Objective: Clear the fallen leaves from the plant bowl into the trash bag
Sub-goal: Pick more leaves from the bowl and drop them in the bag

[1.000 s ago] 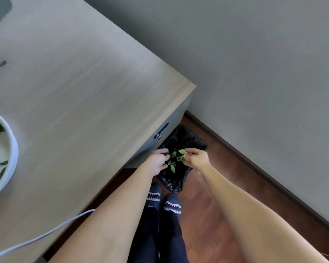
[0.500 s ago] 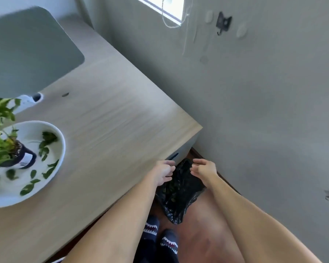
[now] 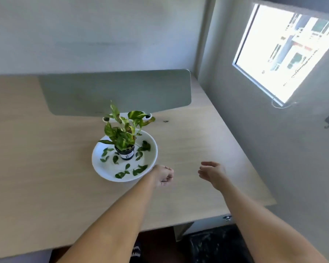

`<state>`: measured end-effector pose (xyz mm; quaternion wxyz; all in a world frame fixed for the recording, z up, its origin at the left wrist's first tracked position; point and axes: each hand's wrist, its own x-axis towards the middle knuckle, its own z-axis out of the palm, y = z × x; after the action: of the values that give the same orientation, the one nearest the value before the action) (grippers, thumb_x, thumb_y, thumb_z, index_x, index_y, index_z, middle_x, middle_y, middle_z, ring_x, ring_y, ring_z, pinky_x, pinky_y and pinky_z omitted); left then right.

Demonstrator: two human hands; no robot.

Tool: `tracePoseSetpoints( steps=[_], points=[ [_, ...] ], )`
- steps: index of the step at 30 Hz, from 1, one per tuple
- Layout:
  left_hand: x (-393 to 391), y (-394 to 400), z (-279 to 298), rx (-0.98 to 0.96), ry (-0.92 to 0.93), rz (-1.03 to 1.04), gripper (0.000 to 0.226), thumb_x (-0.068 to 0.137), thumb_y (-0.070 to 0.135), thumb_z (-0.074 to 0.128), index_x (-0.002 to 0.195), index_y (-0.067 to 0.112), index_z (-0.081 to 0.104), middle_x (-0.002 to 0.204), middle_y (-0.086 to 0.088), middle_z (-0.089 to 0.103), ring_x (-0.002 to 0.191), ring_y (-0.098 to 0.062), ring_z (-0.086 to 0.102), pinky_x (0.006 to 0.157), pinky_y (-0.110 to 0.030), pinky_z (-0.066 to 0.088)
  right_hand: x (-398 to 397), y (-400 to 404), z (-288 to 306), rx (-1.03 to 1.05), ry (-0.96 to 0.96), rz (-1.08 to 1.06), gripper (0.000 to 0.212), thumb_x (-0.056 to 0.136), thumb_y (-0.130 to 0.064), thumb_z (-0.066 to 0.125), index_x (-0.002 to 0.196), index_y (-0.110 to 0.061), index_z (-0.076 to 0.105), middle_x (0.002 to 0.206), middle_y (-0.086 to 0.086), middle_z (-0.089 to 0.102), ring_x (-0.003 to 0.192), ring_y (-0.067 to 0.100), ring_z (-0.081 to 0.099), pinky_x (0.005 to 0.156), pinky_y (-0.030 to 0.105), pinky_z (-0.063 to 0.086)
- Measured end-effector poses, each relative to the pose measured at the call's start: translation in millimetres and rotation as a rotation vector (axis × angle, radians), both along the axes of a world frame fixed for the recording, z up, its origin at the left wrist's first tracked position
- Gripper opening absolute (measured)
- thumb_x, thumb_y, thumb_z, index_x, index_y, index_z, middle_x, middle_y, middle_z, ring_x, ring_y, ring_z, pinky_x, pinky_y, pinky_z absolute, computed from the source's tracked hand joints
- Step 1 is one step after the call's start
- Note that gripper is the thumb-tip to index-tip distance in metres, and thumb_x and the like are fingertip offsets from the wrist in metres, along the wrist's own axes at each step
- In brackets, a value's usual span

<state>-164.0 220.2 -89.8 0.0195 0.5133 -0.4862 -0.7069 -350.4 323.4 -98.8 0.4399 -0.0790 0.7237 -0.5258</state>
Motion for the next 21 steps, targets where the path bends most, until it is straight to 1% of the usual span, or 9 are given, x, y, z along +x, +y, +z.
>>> tracePoseSetpoints(
  steps=[3, 6, 9, 13, 15, 16, 18, 19, 21],
  points=[
    [52, -48, -15, -0.112, -0.091, 0.133, 0.016, 0.089, 0.009, 0.053, 0.074, 0.014, 0.053, 0.067, -0.003, 0.055, 0.057, -0.014, 0.052, 0.052, -0.023, 0.038, 30, -58, 0, 0.036, 0.068, 0.128, 0.016, 0.084, 0.004, 0.060, 0.099, -0.002, 0.062, 0.070, 0.012, 0.059, 0.060, 0.021, 0.059, 0.053, 0.025, 0.056],
    [101, -96, -33, -0.280, -0.250, 0.217, 0.022, 0.086, 0.017, 0.052, 0.065, 0.013, 0.055, 0.069, -0.009, 0.060, 0.060, -0.021, 0.054, 0.058, -0.027, 0.044, 59, -115, -8, 0.103, 0.151, 0.209, 0.015, 0.080, 0.003, 0.062, 0.093, -0.004, 0.067, 0.070, 0.012, 0.062, 0.061, 0.022, 0.059, 0.060, 0.030, 0.057],
    [137, -139, -48, -0.504, -0.423, 0.163, 0.021, 0.086, 0.017, 0.046, 0.074, 0.005, 0.059, 0.080, -0.010, 0.065, 0.076, -0.027, 0.059, 0.066, -0.031, 0.045, 85, -163, -16, 0.173, 0.320, 0.289, 0.015, 0.076, -0.002, 0.064, 0.083, -0.012, 0.072, 0.079, 0.015, 0.071, 0.065, 0.022, 0.062, 0.073, 0.037, 0.060],
    [157, -181, -57, -0.715, -0.505, 0.049, 0.026, 0.088, 0.010, 0.042, 0.077, 0.004, 0.064, 0.085, -0.016, 0.066, 0.080, -0.029, 0.062, 0.064, -0.031, 0.043, 113, -202, -19, 0.211, 0.602, 0.471, 0.025, 0.082, -0.008, 0.058, 0.099, -0.014, 0.075, 0.099, 0.010, 0.074, 0.091, 0.026, 0.066, 0.091, 0.031, 0.053],
    [159, -200, -67, -0.805, -0.503, -0.001, 0.027, 0.089, 0.012, 0.041, 0.075, 0.004, 0.063, 0.087, -0.014, 0.062, 0.092, -0.033, 0.062, 0.074, -0.035, 0.047, 122, -217, -25, 0.233, 0.713, 0.590, 0.030, 0.086, -0.008, 0.053, 0.108, -0.014, 0.073, 0.110, 0.011, 0.072, 0.102, 0.031, 0.063, 0.094, 0.034, 0.051],
    [159, -207, -72, -0.818, -0.497, -0.047, 0.027, 0.090, 0.013, 0.041, 0.077, 0.004, 0.064, 0.095, -0.014, 0.063, 0.105, -0.034, 0.059, 0.085, -0.037, 0.046, 124, -224, -29, 0.242, 0.766, 0.661, 0.032, 0.087, -0.008, 0.052, 0.111, -0.015, 0.071, 0.114, 0.011, 0.070, 0.104, 0.033, 0.062, 0.094, 0.035, 0.050],
    [155, -217, -80, -0.813, -0.505, -0.175, 0.031, 0.093, 0.016, 0.040, 0.094, 0.005, 0.068, 0.120, -0.010, 0.061, 0.136, -0.031, 0.036, 0.110, -0.038, 0.032, 124, -237, -38, 0.237, 0.847, 0.792, 0.034, 0.088, -0.009, 0.052, 0.117, -0.015, 0.068, 0.123, 0.012, 0.065, 0.111, 0.033, 0.059, 0.098, 0.034, 0.045],
    [153, -223, -86, -0.805, -0.503, -0.232, 0.032, 0.095, 0.018, 0.038, 0.105, 0.009, 0.067, 0.130, -0.007, 0.056, 0.142, -0.029, 0.026, 0.115, -0.038, 0.027, 123, -243, -44, 0.234, 0.876, 0.854, 0.034, 0.088, -0.011, 0.052, 0.119, -0.015, 0.067, 0.127, 0.013, 0.061, 0.116, 0.033, 0.055, 0.102, 0.035, 0.042],
    [148, -229, -92, -0.793, -0.479, -0.297, 0.032, 0.094, 0.020, 0.036, 0.114, 0.019, 0.060, 0.135, -0.012, 0.054, 0.135, -0.033, 0.037, 0.107, -0.039, 0.037, 121, -256, -57, 0.271, 0.939, 0.994, 0.035, 0.090, -0.017, 0.051, 0.122, -0.015, 0.064, 0.135, 0.017, 0.052, 0.127, 0.035, 0.045, 0.109, 0.038, 0.036]
  ],
)
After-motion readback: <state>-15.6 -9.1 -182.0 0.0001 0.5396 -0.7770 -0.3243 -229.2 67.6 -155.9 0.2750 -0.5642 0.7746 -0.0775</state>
